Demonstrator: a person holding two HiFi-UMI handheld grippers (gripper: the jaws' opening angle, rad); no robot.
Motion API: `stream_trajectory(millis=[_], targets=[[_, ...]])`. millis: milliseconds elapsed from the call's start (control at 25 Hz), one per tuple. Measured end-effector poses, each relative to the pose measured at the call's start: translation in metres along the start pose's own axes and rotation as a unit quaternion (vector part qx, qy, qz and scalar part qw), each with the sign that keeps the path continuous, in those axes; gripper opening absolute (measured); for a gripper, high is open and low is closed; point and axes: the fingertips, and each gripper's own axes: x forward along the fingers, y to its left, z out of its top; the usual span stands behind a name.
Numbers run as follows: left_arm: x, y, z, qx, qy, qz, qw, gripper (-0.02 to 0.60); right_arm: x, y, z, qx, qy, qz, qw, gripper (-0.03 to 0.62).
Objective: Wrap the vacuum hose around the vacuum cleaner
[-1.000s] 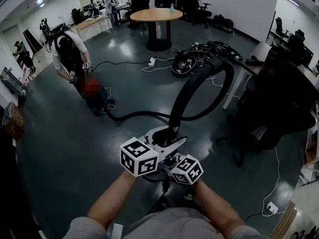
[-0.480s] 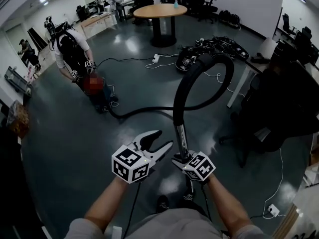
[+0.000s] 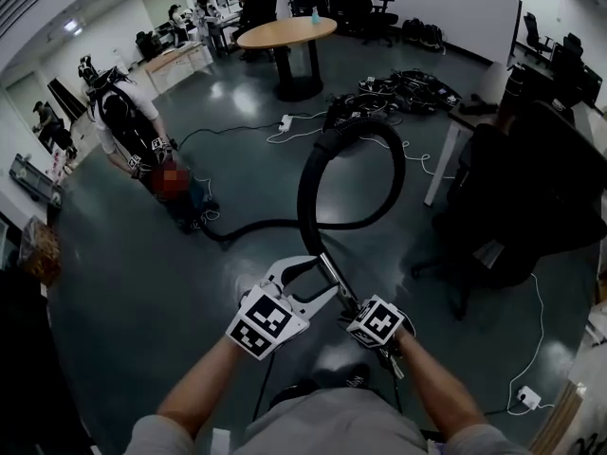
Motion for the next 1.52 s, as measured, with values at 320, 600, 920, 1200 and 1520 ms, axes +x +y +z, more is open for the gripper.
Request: stream_trajectory(millis=[320, 600, 920, 1200, 1520], targets=[[0.071, -0.041, 0.012, 0.192, 0.064, -0.076, 0.9763, 0.225, -0.020, -0.030, -0.037, -0.007, 0.051, -0.040, 0.998, 0.077], [0.098, -0.036, -0.013, 0.289, 0.126, -0.215, 0.9241, 0.225, -0.034, -0.064, -0.035, -0.049, 0.130, -0.095, 0.986, 0.074], [0.088, 0.015, -0.067, 0.373, 0.182, -0.306, 0.8569, 0.225, -0.037, -0.080, 0.010, -0.016, 0.155, -0.128, 0.979, 0.063], [0.091, 0.032, -0.127, 0.396, 0.200, -0.364, 0.8189, 0.225, -0.021, -0.077, 0.044, -0.031, 0.200, -0.161, 0.966, 0.058], [0.081, 0.058, -0.161, 0.406, 0.211, -0.374, 0.8071, 0.207, -0.006, -0.069, 0.074, -0.037, 0.257, -0.154, 0.953, 0.058]])
